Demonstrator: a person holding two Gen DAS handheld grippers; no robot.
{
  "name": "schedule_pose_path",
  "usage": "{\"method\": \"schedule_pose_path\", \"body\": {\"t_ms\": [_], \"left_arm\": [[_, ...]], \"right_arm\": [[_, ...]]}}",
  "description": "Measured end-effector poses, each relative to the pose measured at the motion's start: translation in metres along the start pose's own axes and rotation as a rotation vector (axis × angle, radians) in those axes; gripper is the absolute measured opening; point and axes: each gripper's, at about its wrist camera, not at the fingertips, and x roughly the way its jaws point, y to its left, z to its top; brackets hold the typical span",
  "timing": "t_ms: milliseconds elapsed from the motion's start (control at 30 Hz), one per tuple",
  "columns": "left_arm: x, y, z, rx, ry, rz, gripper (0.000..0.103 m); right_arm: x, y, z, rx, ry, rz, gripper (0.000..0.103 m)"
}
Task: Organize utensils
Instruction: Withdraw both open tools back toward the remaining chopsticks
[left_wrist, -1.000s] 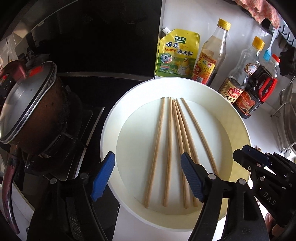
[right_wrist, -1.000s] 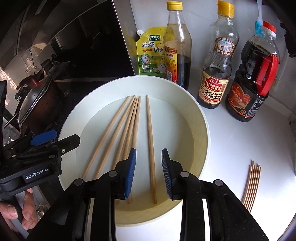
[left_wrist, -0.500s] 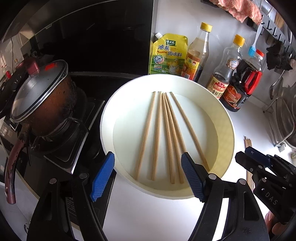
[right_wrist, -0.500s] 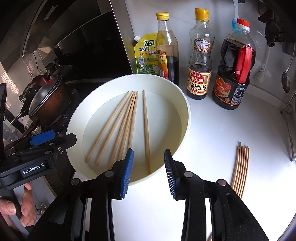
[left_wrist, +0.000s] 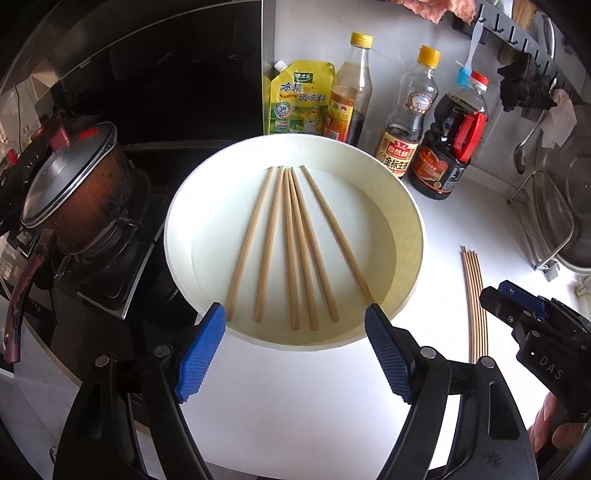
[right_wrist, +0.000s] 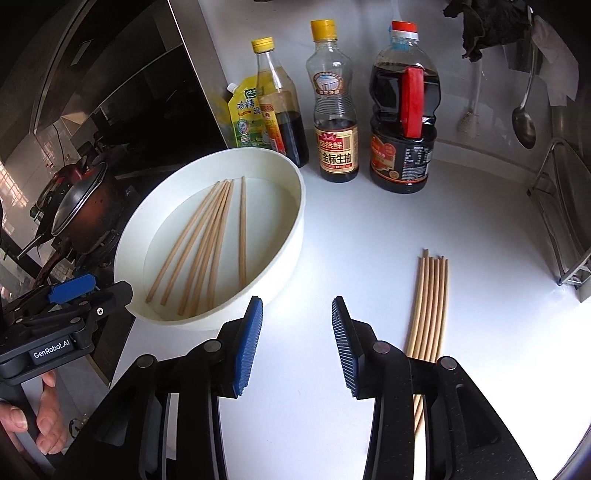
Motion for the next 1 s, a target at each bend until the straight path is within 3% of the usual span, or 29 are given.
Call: {"method": "schedule_pose_path", "body": {"t_ms": [567, 1000], "left_arm": [[0.013, -0.082, -0.007, 0.127, 0.026, -0.084, 0.077], [0.022, -0.123, -0.011, 0.178, 0.038, -0.112, 0.082]], "right_arm": [[-0.023, -0.076, -0.030, 0.086, -0.022, -0.089, 0.042], [-0.030, -0.112, -0.046, 0.108, -0.033, -0.140, 0.051]]}}
